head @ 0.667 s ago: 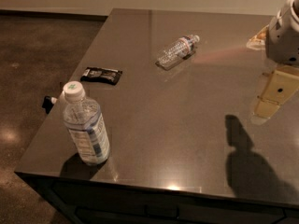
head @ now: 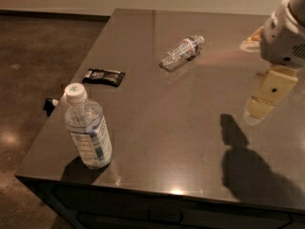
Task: Knock blue plastic bottle over
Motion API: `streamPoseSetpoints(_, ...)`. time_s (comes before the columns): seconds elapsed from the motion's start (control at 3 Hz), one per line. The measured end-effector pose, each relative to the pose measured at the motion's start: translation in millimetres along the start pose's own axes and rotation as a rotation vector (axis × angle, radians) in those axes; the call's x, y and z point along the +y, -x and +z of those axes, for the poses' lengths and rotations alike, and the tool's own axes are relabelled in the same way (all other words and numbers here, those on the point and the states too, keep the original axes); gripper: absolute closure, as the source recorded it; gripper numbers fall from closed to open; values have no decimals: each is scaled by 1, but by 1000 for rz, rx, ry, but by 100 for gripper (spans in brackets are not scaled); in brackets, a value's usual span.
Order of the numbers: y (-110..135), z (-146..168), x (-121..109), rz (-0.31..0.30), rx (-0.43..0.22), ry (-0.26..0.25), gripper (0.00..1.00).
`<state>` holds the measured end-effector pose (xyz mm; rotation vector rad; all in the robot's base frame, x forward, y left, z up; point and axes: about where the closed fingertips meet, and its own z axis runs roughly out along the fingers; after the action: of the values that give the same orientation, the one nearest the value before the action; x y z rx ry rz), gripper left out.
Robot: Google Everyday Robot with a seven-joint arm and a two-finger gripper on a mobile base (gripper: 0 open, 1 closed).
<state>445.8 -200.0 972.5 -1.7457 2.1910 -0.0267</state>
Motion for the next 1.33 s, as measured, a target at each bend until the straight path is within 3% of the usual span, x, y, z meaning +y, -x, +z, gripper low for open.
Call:
streamPoseSetpoints(0.67, 59, 37, 10, -75, -168, 133, 0)
streamPoseSetpoints(1.33, 113, 62, 43, -187, -347, 309, 0)
